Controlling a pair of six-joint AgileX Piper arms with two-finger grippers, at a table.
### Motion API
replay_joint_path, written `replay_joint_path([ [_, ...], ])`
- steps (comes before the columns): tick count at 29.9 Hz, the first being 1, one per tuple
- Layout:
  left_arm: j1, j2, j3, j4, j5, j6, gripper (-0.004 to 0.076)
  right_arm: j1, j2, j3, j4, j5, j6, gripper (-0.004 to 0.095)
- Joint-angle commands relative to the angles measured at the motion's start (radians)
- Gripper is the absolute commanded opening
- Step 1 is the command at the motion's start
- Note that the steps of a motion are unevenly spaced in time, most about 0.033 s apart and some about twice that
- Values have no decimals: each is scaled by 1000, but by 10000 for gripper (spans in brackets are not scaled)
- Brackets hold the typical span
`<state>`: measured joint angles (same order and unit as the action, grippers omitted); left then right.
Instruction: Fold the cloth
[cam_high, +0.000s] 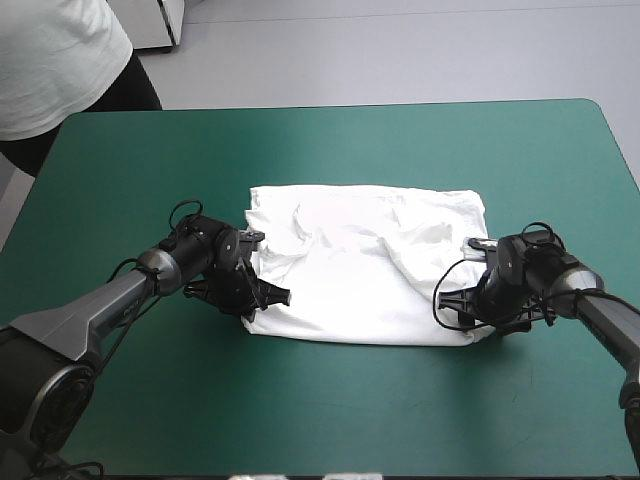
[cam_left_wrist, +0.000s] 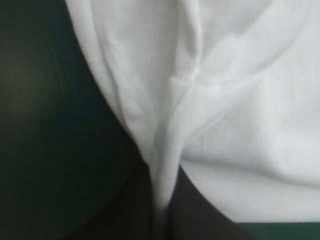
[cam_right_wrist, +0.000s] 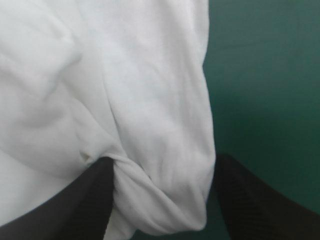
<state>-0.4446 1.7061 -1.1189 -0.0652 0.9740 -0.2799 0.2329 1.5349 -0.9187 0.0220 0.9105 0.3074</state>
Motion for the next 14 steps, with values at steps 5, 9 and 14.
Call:
replay_joint_path([
  [5, 1, -5, 5, 47, 0, 2, -10, -1, 23, 102, 39, -61, 28, 271],
  [9, 1, -6, 5, 47, 0, 8, -10, -1, 13, 114, 42, -56, 37, -12],
  [14, 1, -8, -3, 51, 23, 10, -10, -1, -46, 74, 36, -22, 37, -17],
])
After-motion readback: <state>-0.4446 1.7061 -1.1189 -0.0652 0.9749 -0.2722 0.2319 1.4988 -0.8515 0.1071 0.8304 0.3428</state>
